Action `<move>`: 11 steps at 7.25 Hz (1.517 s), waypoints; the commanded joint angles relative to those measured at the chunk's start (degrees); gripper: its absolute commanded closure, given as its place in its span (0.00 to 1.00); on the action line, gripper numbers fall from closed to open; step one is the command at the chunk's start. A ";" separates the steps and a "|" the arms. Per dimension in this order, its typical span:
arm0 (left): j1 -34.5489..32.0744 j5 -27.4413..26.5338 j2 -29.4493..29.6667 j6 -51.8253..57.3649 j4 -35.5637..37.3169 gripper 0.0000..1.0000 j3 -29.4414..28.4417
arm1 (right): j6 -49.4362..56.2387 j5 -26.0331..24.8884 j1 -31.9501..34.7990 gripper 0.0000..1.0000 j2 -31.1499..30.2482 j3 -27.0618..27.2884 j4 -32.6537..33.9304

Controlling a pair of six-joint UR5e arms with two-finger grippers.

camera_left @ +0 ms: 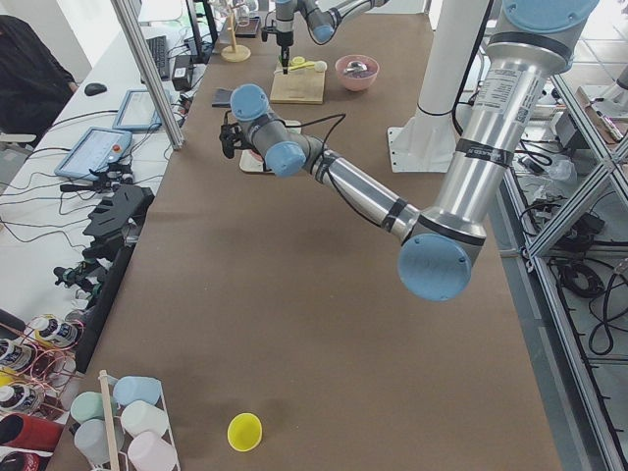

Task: Stack pink bowl on green and place spoon
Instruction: 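Carry the pink bowl onto the green bowl while the right lifts the spoon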

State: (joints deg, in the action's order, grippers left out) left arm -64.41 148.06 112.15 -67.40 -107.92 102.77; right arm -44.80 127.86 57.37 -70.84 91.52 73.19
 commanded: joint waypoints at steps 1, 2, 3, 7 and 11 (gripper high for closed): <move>11.08 -9.30 7.45 -10.09 -0.45 1.00 -2.13 | -0.02 2.73 2.91 1.00 0.43 1.28 -0.07; 14.80 -14.15 10.26 -10.99 -0.80 1.00 -4.58 | -0.28 2.84 3.27 1.00 0.44 2.07 0.02; 17.97 -17.07 13.59 -11.08 -3.41 1.00 -9.39 | -0.81 2.75 3.19 1.00 0.61 2.17 0.02; 21.87 -21.49 15.47 -12.93 -13.46 1.00 -18.22 | -0.90 2.75 3.27 1.00 0.79 2.61 0.02; 21.61 -21.41 15.03 -12.40 -13.37 1.00 -18.14 | -0.90 2.75 3.27 1.00 0.87 2.87 -0.07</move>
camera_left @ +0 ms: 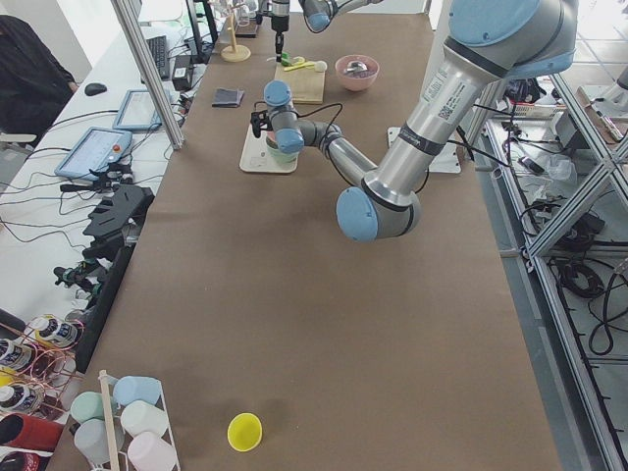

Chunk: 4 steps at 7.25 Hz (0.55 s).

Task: Stack pink bowl on green and place spoon
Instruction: 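Carry the pink bowl onto the green bowl while the right lifts the spoon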

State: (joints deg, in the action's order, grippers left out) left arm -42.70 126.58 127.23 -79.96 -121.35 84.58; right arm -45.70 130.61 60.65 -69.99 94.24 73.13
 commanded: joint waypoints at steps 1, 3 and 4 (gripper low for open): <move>-0.10 0.07 -0.05 0.25 -0.02 1.00 0.05 | 0.00 -0.09 0.00 1.00 0.03 0.24 0.08; -0.10 -0.02 0.12 0.16 -0.11 0.03 0.14 | -0.09 -0.09 -0.09 1.00 -0.06 0.33 0.00; -0.27 -0.37 0.12 0.07 -0.02 0.02 0.49 | -0.09 -0.09 0.00 1.00 -0.06 0.33 0.00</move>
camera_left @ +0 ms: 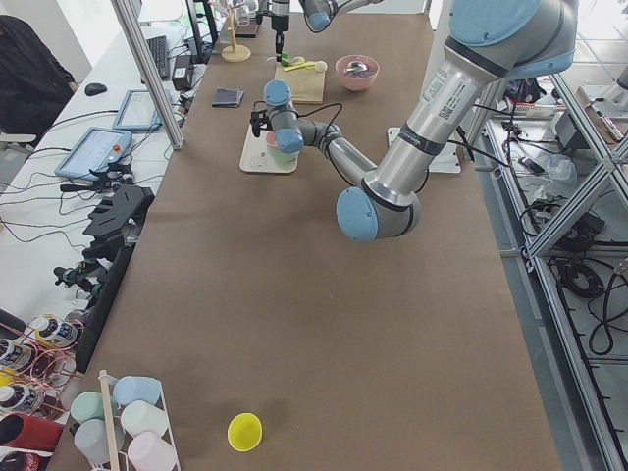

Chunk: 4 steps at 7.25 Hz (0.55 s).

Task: Stack pink bowl on green and place spoon
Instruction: 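Release the pink bowl with the left gripper while the right carries the spoon over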

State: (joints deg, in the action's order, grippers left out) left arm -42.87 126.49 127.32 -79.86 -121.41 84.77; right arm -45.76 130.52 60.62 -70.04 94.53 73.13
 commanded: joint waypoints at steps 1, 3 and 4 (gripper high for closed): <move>-0.20 -1.14 0.12 -0.12 0.04 0.02 0.40 | -0.03 0.08 -0.06 1.00 0.08 0.04 -0.10; -3.78 -0.37 -0.14 -0.39 0.56 0.02 2.14 | -2.21 1.30 -0.15 1.00 2.61 2.05 0.34; -6.85 2.68 -2.58 -0.30 1.17 0.02 4.86 | -10.23 4.01 -0.15 1.00 6.80 2.06 0.34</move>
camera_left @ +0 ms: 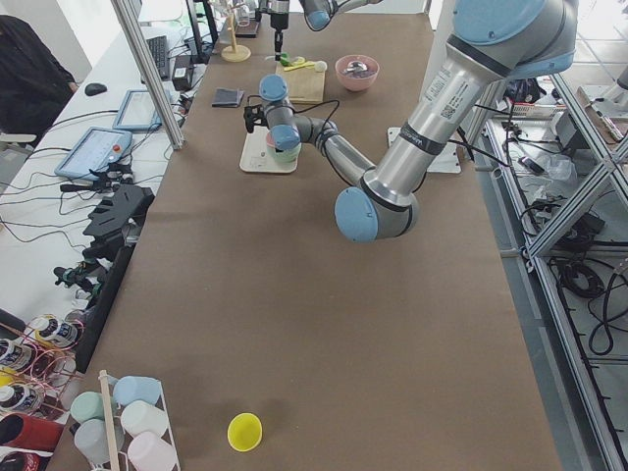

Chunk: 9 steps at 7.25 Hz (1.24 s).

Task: Stack pink bowl on green and place spoon
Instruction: 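Release the pink bowl with the left gripper while the right carries the spoon over, then lower the white spoon into the pink bowl with the right gripper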

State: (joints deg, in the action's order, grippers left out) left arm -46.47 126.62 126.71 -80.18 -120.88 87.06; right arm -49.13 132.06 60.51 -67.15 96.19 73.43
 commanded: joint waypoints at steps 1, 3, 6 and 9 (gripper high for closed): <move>-7.27 3.71 -7.74 0.81 0.64 0.02 7.20 | -12.00 4.06 -0.82 1.00 6.65 1.09 0.05; -13.18 3.98 -18.37 10.34 0.56 0.02 12.06 | -23.86 -4.55 -10.96 1.00 14.02 0.93 -0.12; -20.30 3.98 -32.90 28.64 -0.23 0.02 17.44 | -28.04 -20.06 -19.89 1.00 21.95 -6.51 -0.74; -20.41 3.89 -33.46 28.94 -0.41 0.02 17.01 | -28.65 -24.03 -21.74 1.00 28.20 -15.91 -4.66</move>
State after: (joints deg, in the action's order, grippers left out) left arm -66.78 130.53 93.49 -51.52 -121.21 104.24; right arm -77.27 109.87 39.61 -41.31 84.32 71.64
